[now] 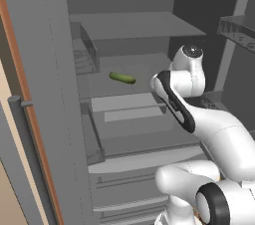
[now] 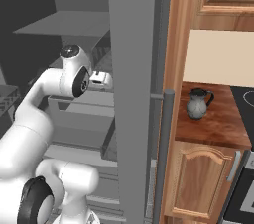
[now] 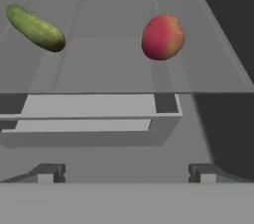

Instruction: Move the cucumber and peach from the second highest shelf to the top shelf to make space. Then, place the pitcher from the counter on the cleared second highest shelf.

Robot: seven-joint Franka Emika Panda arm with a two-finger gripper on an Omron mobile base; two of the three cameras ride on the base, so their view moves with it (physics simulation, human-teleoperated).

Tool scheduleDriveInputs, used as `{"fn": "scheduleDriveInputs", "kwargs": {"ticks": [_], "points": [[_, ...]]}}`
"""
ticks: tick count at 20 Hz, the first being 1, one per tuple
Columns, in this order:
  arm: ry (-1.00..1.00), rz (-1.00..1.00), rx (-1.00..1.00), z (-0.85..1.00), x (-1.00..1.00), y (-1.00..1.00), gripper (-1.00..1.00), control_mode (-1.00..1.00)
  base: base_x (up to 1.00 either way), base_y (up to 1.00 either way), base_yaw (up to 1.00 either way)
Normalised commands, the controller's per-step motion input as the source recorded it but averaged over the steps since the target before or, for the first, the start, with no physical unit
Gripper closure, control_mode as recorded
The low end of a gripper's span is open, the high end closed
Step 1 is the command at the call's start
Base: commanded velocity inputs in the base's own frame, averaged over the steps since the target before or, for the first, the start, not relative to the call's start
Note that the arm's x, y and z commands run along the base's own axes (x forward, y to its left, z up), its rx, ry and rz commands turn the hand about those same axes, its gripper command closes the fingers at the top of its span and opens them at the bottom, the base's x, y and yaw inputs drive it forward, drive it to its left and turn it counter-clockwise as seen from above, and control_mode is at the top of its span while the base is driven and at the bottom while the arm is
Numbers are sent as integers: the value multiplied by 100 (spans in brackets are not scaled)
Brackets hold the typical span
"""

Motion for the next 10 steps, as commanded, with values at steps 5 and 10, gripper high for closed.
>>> {"fn": "scheduleDriveInputs", "kwargs": {"ticks": [5, 10], "points": [[1, -15, -7, -18, 12, -33, -100, -100, 0, 0, 0], [0, -9, -2, -7, 23, -13, -100, -100, 0, 0, 0]]}}
